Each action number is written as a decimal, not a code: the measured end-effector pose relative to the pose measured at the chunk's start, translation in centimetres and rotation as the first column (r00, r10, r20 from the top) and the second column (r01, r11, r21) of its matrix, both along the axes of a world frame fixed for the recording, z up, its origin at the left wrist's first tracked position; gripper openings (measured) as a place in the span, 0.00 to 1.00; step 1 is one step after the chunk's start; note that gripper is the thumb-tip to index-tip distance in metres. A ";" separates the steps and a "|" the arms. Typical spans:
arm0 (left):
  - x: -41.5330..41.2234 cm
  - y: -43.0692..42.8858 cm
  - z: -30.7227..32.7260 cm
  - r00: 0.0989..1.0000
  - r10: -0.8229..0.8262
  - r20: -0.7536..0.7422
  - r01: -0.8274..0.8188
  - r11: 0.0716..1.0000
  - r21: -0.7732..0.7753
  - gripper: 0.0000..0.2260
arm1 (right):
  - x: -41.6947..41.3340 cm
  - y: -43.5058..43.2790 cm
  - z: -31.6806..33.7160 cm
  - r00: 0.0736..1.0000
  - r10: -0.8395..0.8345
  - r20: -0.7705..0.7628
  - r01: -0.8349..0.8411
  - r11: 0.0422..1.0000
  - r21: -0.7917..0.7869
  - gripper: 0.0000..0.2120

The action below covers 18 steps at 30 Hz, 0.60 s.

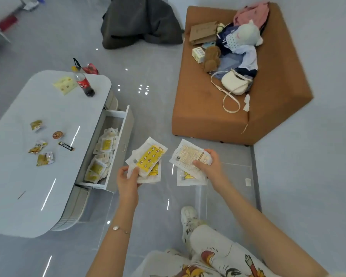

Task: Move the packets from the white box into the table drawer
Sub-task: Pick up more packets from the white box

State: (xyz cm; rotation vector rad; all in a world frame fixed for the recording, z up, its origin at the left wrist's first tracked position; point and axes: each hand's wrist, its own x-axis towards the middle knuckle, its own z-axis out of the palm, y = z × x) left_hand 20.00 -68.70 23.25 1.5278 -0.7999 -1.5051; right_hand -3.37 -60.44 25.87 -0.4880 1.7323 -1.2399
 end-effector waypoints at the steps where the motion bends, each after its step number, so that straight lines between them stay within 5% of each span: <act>1: -0.1 -0.9 0.1 1.000 0.028 -0.002 -0.028 1.000 0.000 0.08 | -0.4 -1.6 0.1 0.999 0.034 -0.005 -0.034 0.999 0.006 0.19; 18: 8.0 -16.1 -5.0 0.876 0.481 0.043 -0.482 0.871 0.089 0.08 | 5.7 -31.2 -4.2 0.834 0.549 -0.048 -0.542 0.834 0.104 0.18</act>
